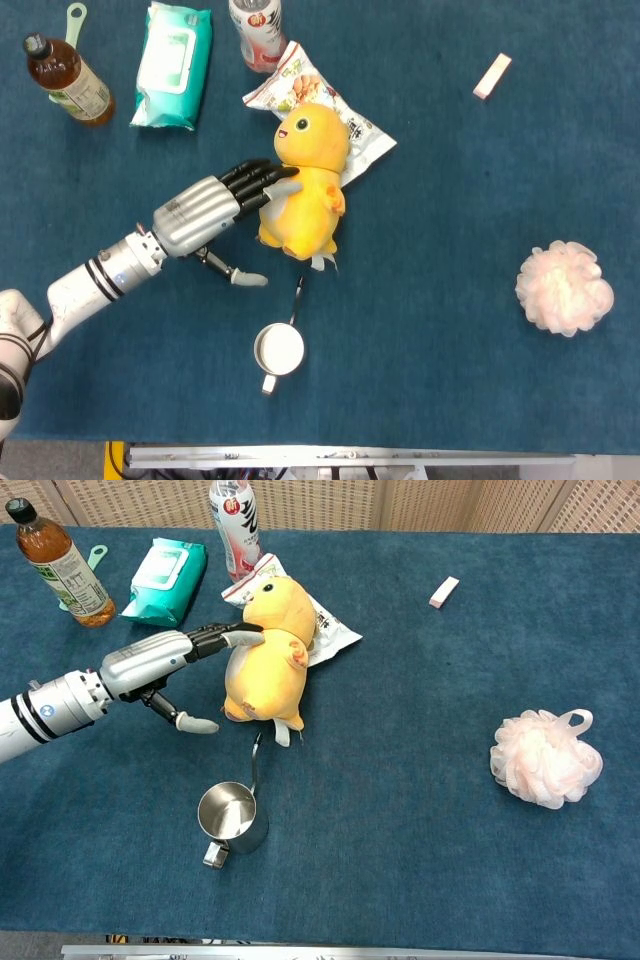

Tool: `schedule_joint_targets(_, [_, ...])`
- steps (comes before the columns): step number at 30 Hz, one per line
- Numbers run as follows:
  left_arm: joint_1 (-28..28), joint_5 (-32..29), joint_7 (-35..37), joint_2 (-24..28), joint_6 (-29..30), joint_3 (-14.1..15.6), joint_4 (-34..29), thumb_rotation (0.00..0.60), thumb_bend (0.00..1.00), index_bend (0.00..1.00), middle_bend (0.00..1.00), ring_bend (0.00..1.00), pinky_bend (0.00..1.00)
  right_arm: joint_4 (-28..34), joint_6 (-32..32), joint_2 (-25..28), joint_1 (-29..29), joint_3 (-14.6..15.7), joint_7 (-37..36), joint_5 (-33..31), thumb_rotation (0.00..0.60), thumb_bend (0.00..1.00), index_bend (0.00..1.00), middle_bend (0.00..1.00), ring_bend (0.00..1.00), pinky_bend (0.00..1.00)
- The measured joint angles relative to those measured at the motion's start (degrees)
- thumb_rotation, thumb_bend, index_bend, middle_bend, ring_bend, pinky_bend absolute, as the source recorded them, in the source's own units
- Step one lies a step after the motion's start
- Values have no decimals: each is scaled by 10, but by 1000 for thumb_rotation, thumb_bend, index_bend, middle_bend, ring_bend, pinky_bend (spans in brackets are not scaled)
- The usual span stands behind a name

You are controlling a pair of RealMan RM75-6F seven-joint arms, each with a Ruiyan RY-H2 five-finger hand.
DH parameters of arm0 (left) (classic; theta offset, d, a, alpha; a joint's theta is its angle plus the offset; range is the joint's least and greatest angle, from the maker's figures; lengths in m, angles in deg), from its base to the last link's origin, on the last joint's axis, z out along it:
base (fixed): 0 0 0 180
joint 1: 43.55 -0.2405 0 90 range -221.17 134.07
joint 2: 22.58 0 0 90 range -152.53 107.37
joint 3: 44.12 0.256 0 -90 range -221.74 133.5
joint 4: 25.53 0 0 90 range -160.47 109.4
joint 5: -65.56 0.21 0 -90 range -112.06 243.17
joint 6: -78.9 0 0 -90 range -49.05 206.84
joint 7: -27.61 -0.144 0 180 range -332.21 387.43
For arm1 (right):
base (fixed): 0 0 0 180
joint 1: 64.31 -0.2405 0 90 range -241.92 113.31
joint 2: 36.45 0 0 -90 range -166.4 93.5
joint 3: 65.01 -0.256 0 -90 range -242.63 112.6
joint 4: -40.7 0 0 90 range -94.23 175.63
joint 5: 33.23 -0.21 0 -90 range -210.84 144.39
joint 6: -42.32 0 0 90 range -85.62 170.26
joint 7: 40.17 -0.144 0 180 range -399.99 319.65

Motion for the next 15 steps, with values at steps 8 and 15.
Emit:
schedule_joint_targets(8, [-10, 4, -7, 14, 17, 8, -14, 274, 6, 0, 0, 0, 0, 1, 0, -1, 0, 1, 2, 2, 600, 0, 252, 354, 205, 233])
schedule_joint_targets(15, [-23, 4, -21, 34, 45, 9, -32, 278, 6, 0, 0, 0, 0, 0, -2, -1, 1, 1, 2, 4, 600, 0, 252, 354, 204, 233])
